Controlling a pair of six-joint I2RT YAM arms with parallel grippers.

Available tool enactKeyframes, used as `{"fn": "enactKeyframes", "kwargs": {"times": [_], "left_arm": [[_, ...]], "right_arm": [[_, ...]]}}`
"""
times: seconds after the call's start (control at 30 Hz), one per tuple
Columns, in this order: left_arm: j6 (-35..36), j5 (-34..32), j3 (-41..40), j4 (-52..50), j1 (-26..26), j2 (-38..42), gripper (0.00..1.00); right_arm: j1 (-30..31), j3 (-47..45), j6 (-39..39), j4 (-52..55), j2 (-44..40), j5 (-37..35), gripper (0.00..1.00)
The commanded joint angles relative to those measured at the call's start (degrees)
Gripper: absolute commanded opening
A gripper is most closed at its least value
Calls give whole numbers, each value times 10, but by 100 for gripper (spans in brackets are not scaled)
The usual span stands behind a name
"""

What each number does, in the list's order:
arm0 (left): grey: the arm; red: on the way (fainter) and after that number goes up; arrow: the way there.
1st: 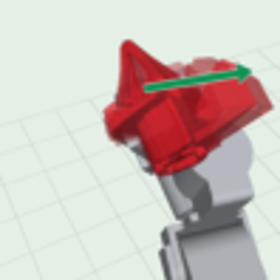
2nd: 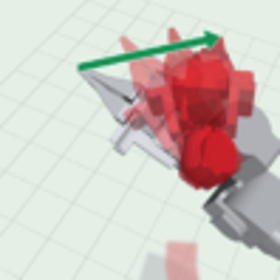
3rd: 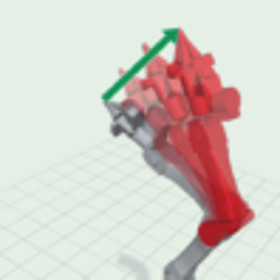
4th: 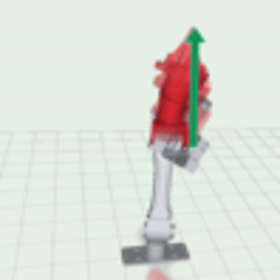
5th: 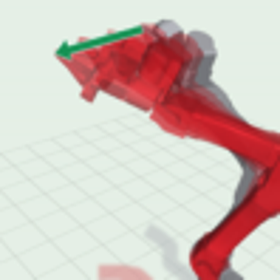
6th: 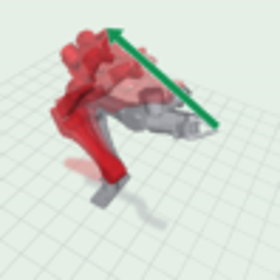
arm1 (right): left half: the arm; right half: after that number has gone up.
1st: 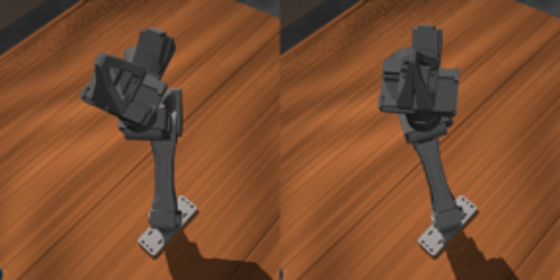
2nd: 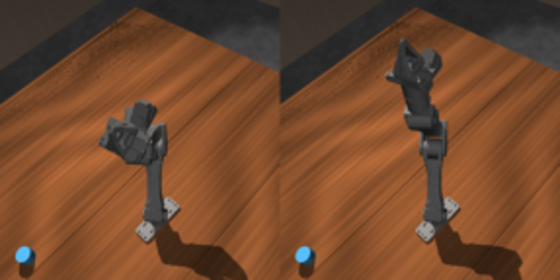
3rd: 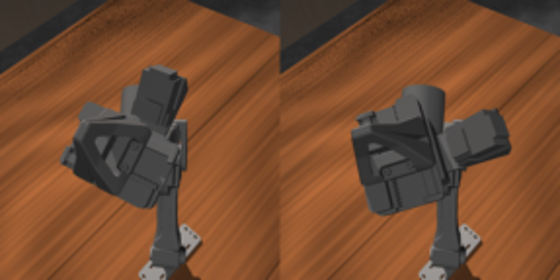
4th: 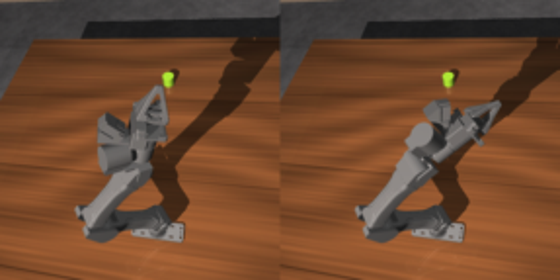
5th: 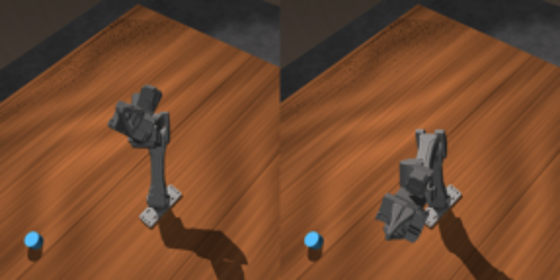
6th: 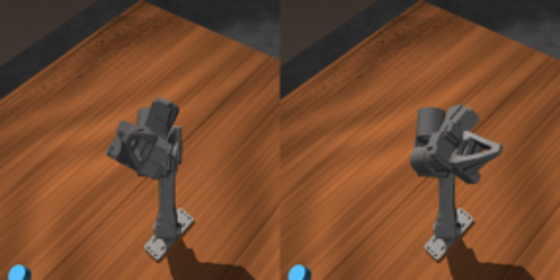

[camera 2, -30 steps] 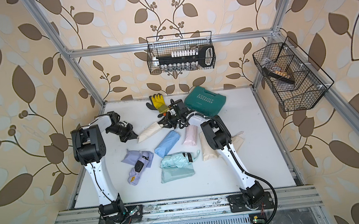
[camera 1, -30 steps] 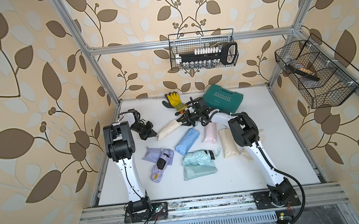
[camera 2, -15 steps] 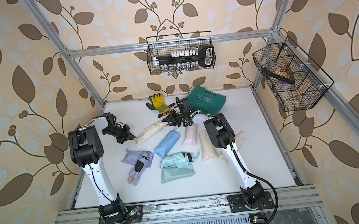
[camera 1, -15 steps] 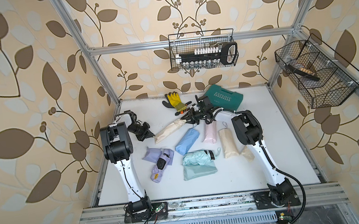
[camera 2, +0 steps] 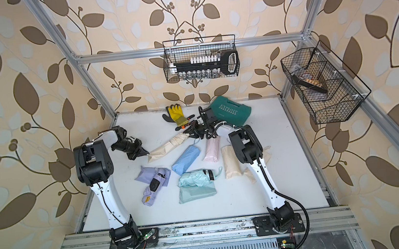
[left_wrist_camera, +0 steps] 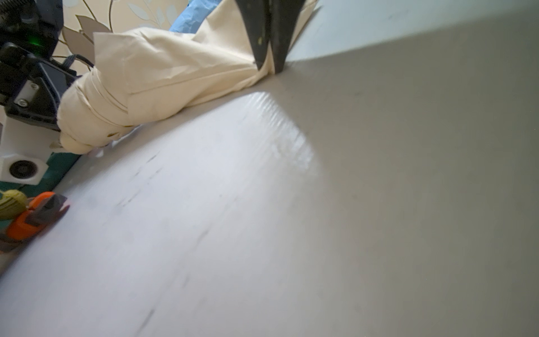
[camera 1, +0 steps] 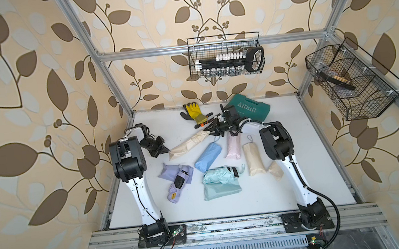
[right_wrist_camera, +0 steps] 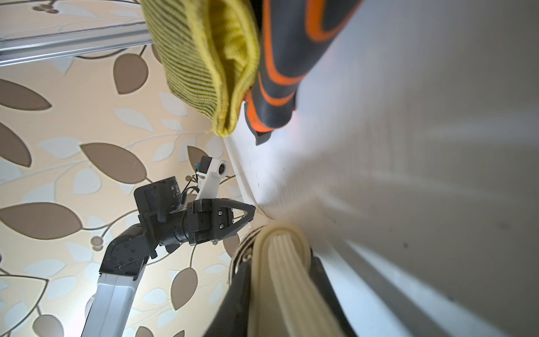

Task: Take umbrellas out of sleeves
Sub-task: Take out the umbrella from the umbrella sleeve.

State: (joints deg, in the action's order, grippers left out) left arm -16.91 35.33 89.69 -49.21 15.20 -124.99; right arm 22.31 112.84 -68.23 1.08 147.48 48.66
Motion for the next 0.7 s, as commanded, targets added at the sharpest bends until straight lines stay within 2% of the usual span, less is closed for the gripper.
{"fn": "enactKeyframes", "kwargs": {"times": [0.0,0.67], "left_arm": [[-5,-32,-6,5,11,26,0],[-11,-20,-11,10,17,30,0]], "right_arm": [[-10,-4,22,20,-29,-20,0],[-34,-28,31,22,-60,-19,0]]}}
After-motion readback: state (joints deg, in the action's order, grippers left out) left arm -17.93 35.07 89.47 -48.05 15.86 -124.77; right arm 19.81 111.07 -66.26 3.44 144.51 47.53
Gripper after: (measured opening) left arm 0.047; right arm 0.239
